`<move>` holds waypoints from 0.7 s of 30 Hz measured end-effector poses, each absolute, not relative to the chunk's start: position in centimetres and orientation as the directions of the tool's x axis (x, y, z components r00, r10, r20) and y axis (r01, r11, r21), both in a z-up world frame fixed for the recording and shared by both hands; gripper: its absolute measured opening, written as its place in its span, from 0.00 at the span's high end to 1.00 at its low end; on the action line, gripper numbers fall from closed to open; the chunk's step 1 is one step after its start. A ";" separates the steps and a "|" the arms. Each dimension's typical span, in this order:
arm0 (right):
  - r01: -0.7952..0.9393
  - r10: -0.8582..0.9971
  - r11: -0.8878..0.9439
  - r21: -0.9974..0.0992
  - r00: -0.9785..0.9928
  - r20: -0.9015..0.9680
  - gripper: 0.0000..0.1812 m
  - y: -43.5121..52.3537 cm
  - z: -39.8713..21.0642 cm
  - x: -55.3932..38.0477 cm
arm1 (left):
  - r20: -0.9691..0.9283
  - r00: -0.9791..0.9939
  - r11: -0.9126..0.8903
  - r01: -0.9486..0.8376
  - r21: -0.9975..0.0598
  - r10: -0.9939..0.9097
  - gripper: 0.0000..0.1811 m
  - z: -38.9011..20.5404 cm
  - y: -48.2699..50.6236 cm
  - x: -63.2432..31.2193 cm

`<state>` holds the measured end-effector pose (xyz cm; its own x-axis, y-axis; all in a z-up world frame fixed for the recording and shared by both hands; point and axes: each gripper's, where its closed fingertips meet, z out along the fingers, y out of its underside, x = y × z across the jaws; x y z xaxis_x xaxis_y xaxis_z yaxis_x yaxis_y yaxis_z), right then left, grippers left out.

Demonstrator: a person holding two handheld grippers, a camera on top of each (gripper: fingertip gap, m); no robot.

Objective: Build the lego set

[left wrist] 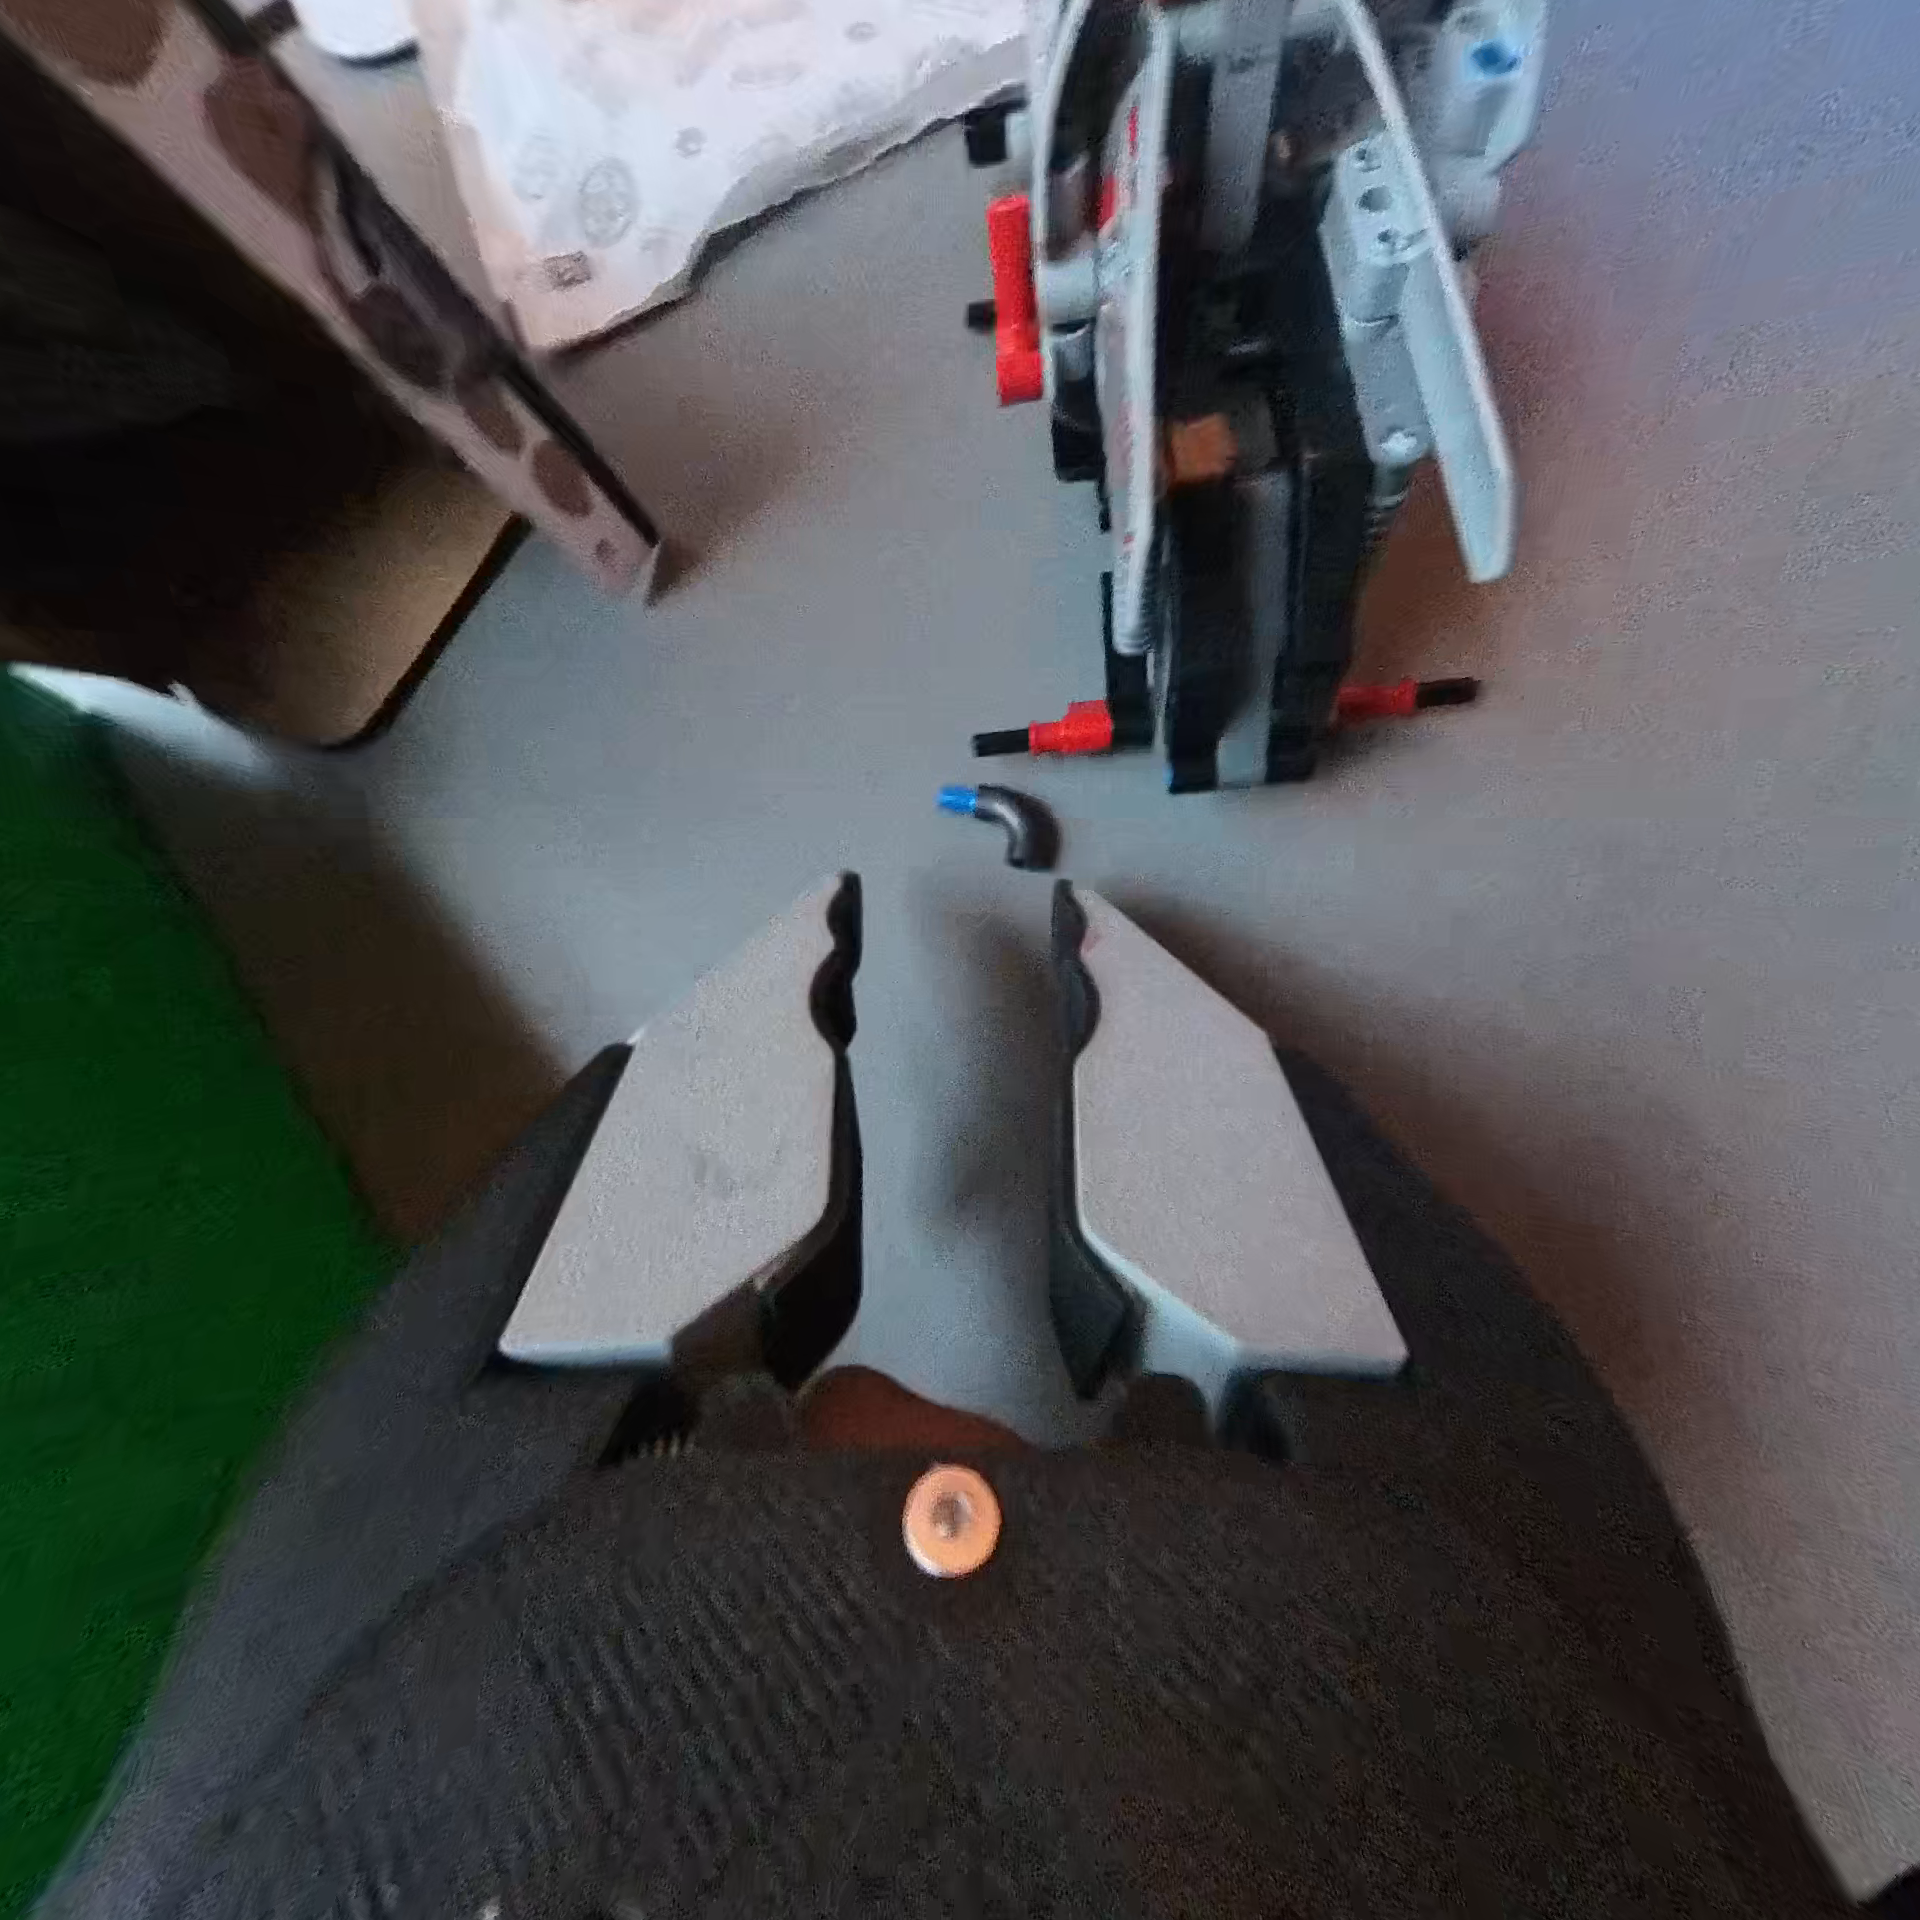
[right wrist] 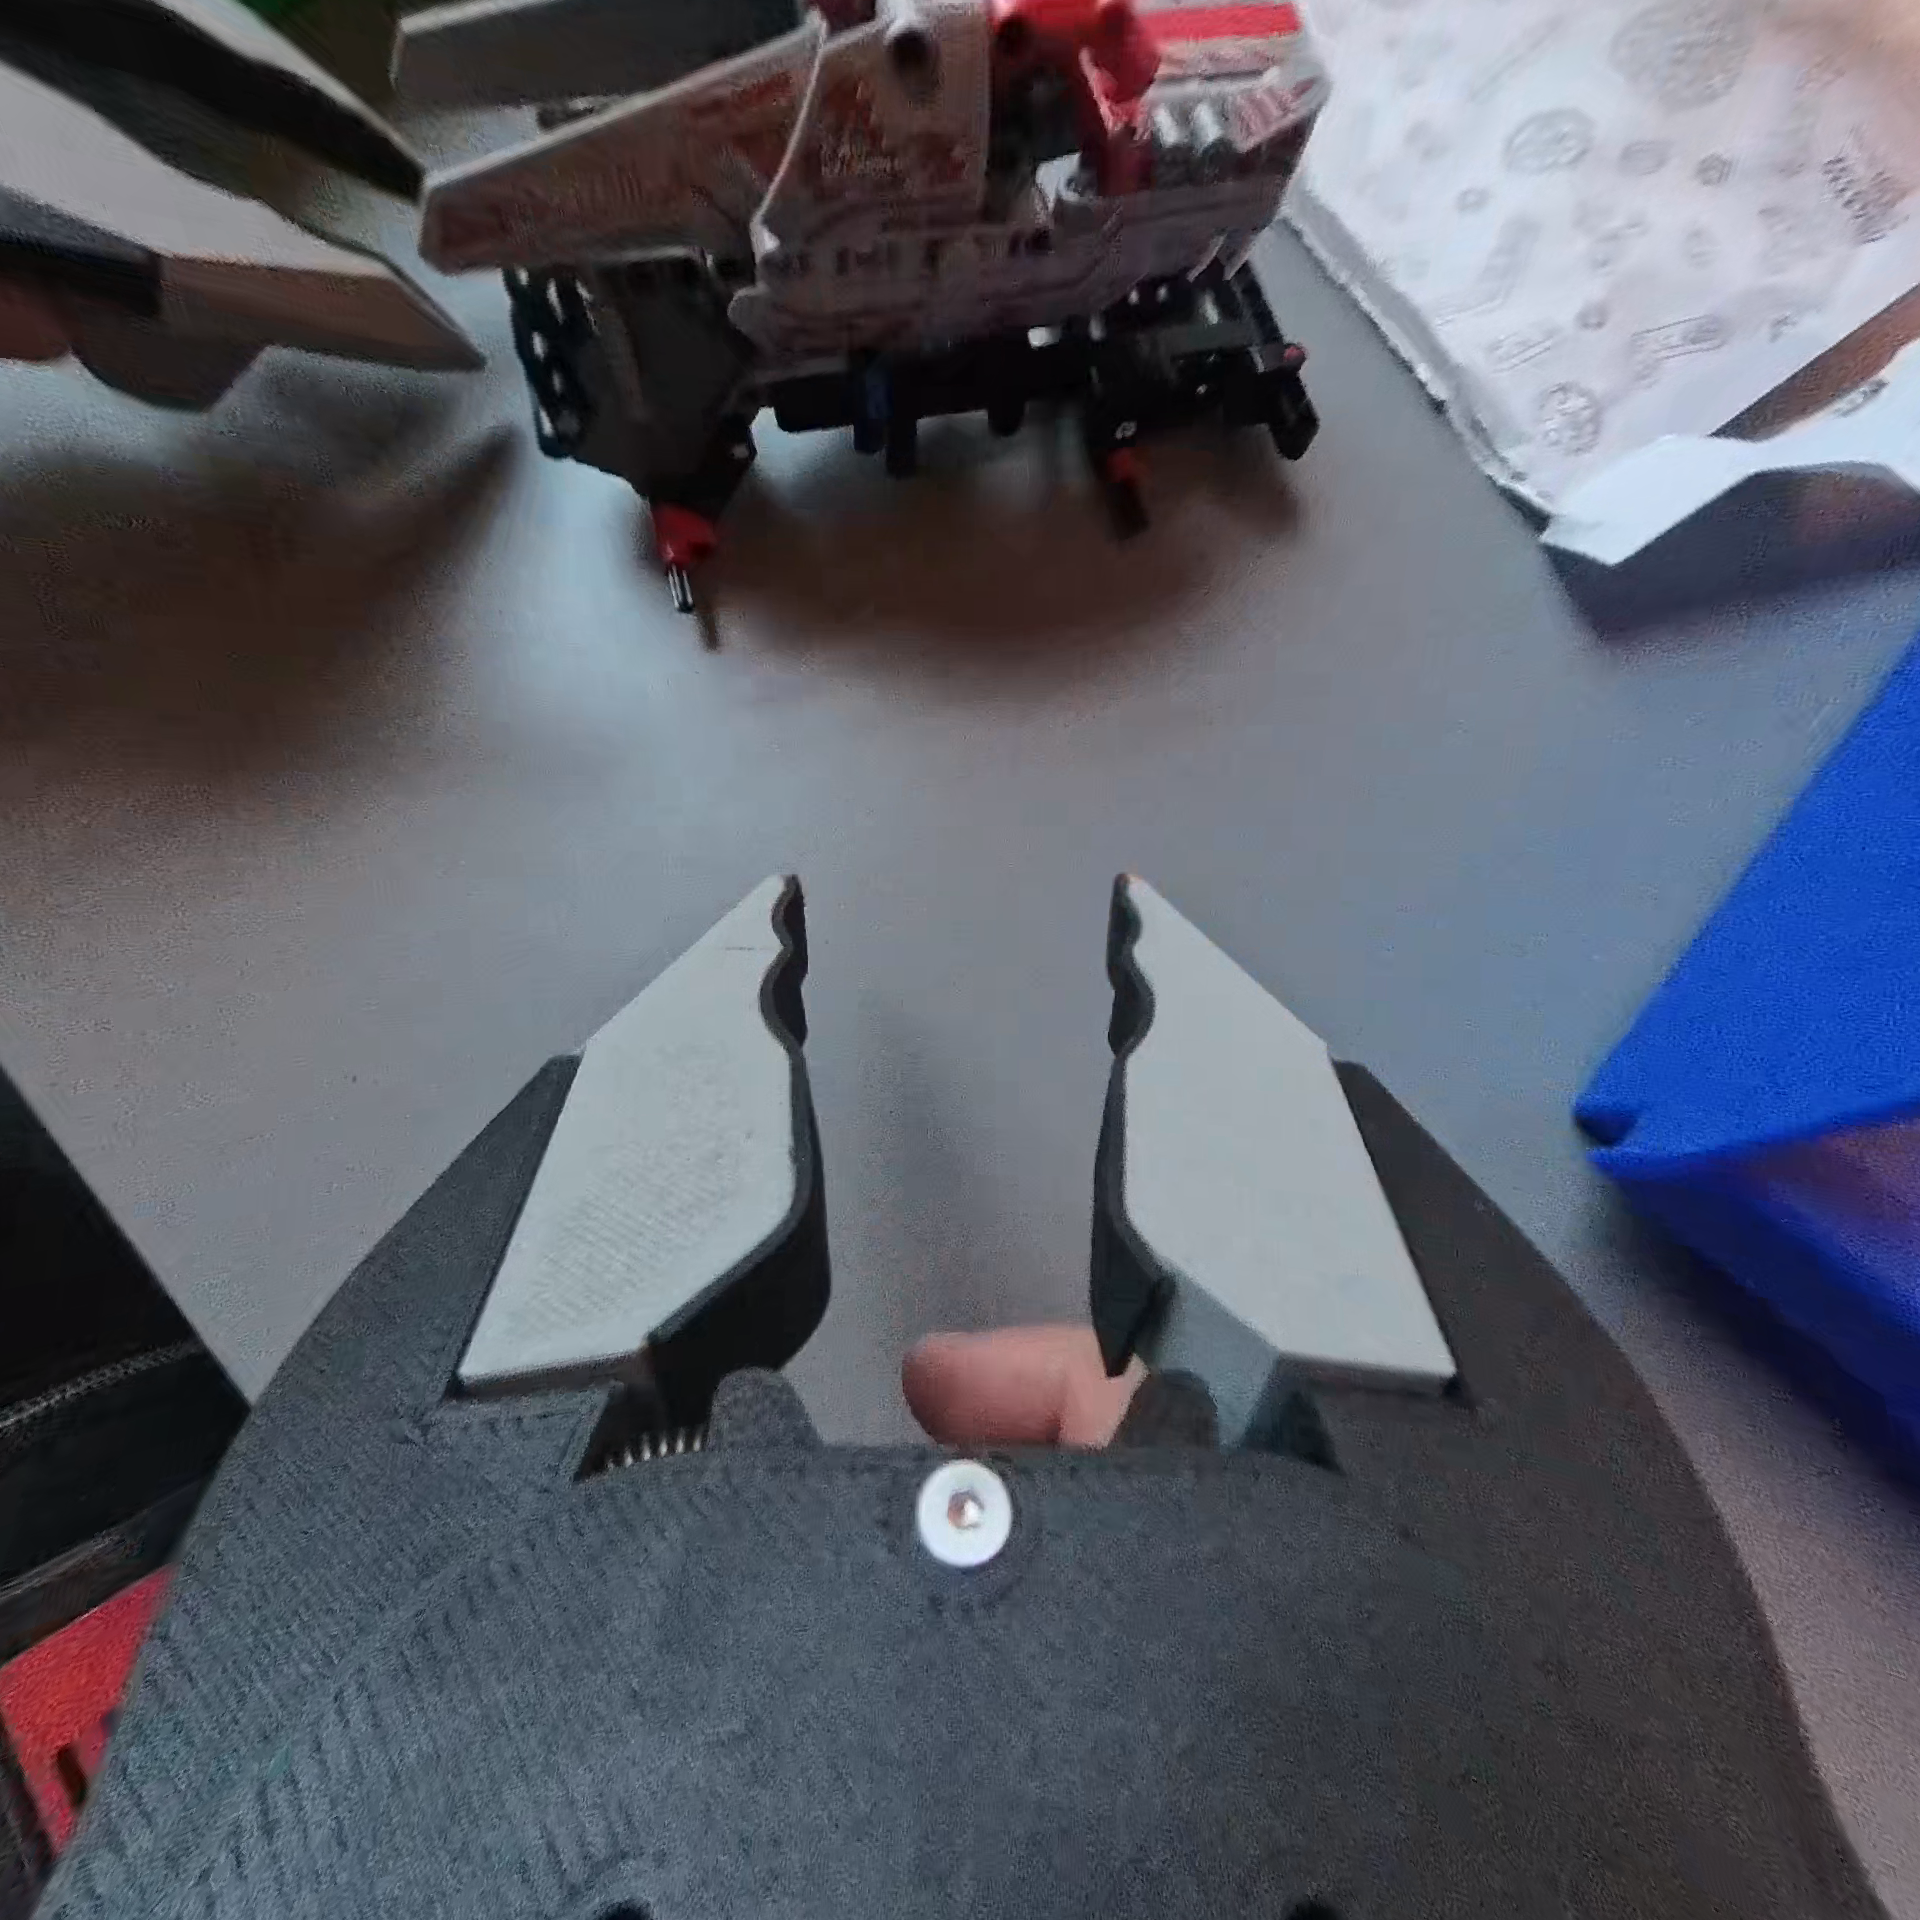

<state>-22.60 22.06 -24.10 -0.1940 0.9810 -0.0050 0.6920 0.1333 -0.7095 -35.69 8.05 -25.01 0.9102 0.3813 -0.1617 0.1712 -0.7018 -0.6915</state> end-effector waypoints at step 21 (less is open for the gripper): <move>0.646 0.890 0.197 -0.738 -0.434 -0.143 0.76 13.2 -24.4 -23.1 | -0.256 0.934 -0.693 -0.357 -0.626 -0.250 0.97 -26.2 5.7 -27.4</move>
<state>-23.06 13.24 -24.41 -0.4339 0.8896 -0.1426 0.6458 0.1968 -0.7377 -27.39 5.66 -26.24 0.9338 -0.2497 -0.2561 -0.3571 -0.6932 -0.6261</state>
